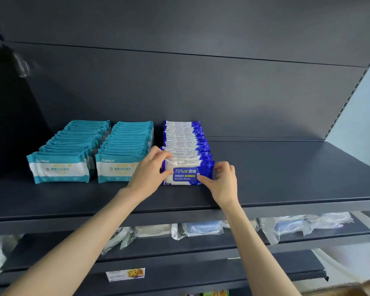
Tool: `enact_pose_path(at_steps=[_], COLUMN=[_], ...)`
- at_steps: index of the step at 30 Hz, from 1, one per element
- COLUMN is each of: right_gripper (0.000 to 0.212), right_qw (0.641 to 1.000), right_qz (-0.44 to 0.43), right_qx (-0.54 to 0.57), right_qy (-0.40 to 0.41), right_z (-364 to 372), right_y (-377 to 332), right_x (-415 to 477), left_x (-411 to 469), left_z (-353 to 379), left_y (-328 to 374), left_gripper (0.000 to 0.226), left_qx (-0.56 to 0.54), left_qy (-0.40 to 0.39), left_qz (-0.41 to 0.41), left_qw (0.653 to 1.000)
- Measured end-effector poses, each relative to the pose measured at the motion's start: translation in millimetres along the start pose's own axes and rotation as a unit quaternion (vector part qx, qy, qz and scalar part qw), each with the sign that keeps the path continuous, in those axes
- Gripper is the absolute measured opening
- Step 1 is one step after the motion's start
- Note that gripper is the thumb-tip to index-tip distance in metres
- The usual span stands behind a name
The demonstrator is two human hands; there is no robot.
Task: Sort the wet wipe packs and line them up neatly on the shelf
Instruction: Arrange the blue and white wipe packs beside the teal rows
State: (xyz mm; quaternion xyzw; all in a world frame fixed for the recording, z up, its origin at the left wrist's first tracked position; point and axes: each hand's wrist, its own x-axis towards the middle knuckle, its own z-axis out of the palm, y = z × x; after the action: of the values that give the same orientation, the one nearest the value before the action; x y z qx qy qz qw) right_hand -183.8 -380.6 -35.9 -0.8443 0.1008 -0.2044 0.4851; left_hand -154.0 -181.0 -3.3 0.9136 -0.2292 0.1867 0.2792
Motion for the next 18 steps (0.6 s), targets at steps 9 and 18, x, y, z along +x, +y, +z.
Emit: enact_pose_path(at_steps=[9, 18], right_gripper=[0.109, 0.1], right_qw=[0.991, 0.984], right_qz=[-0.055, -0.075], right_qx=[0.013, 0.009], right_qy=[-0.122, -0.159], right_z=[1, -4], right_y=[-4, -4], right_x=[7, 11], left_x=[-1, 8], left_z=[4, 14], left_y=[8, -6], left_gripper=[0.096, 0.069], left_qx=[-0.064, -0.172], left_qy=[-0.07, -0.121], left_qz=[-0.117, -0.158], left_qw=[0.989, 0.965])
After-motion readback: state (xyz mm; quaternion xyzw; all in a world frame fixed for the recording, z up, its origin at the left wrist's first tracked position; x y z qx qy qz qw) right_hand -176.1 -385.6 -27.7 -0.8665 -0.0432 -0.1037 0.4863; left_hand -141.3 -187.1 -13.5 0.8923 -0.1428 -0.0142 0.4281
